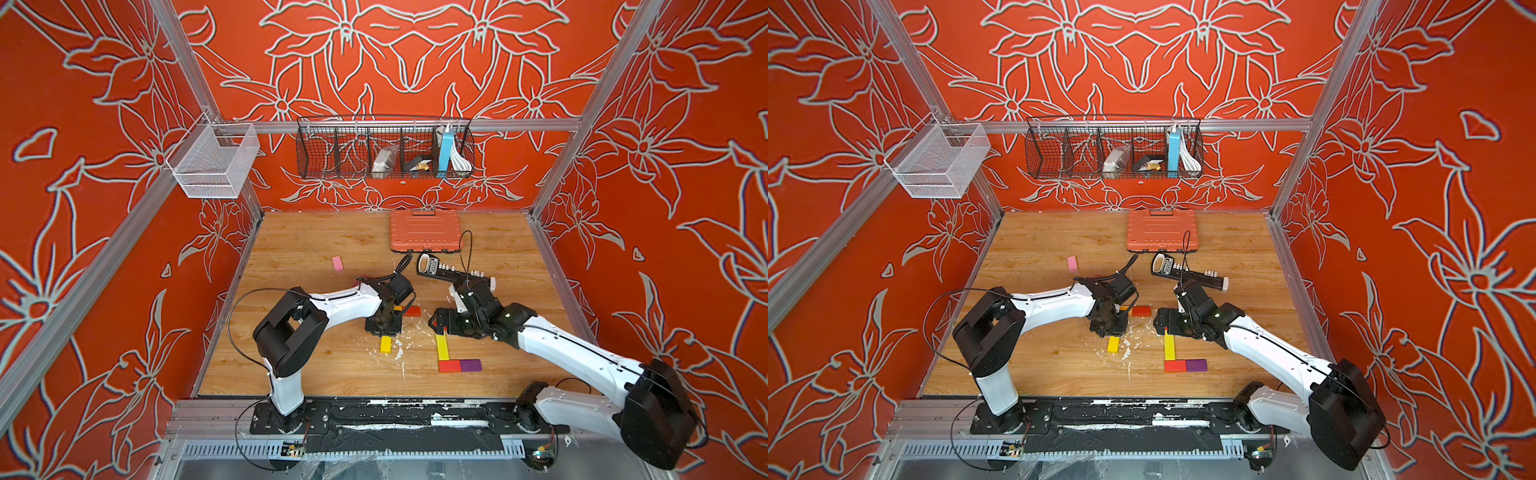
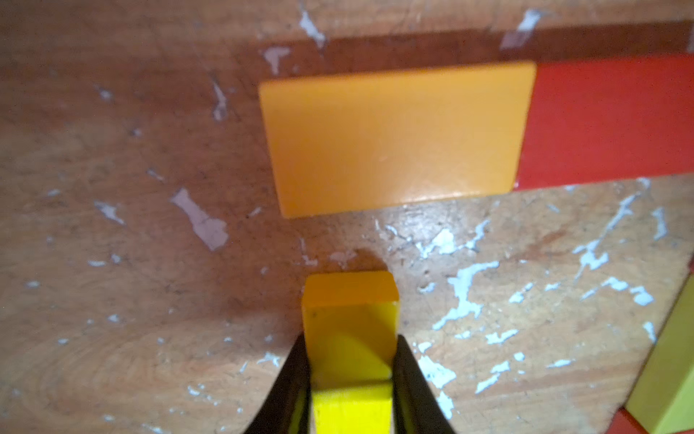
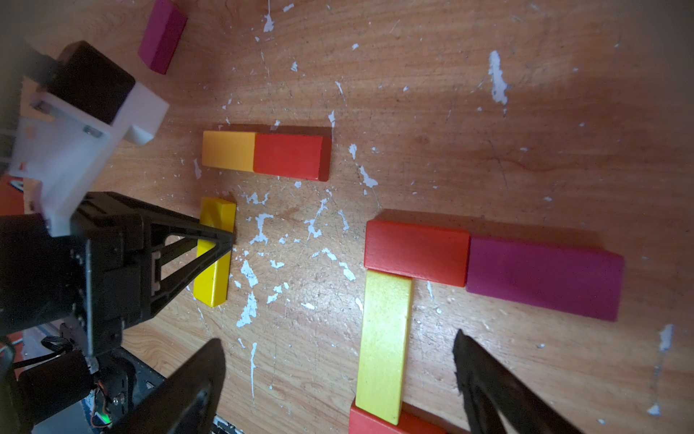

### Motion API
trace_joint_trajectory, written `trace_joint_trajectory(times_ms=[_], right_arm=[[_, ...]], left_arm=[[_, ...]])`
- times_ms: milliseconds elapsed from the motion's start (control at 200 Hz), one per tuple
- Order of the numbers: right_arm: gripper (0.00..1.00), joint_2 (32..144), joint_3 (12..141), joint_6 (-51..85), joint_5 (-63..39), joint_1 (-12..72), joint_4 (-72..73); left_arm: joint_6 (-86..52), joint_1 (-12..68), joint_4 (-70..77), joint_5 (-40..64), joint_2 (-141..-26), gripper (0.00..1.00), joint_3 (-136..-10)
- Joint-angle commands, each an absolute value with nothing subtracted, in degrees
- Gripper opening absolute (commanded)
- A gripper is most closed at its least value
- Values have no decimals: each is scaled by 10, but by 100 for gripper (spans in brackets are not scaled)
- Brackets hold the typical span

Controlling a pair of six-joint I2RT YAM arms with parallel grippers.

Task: Assemble the letter c with building blocks
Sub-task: Assemble the building block at the center of the board.

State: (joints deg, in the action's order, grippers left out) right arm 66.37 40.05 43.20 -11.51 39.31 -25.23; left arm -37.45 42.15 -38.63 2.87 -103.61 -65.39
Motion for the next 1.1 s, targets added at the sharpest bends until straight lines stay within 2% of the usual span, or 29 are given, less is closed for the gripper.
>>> trace_joint_trajectory(times_ms=[0,515,596,821,1096], right_arm=[[97,668,395,433,-104,396,-250],[97,671,396,432,-104,396,-249],[97,670,396,433,-104,396,-249],[97,668,397,432,-104,396,-251],[97,670,401,433,-104,397,-252]], left_arm=[[-367,414,-388,21,-1056,19,-663],[-360,398,-384,34,-1061,22,-667],[-359,398,-382,37,-1058,28,-666],[-358,398,-377,55,-1003,62,-647],[-400,398,-379,81,-841,89,-564]])
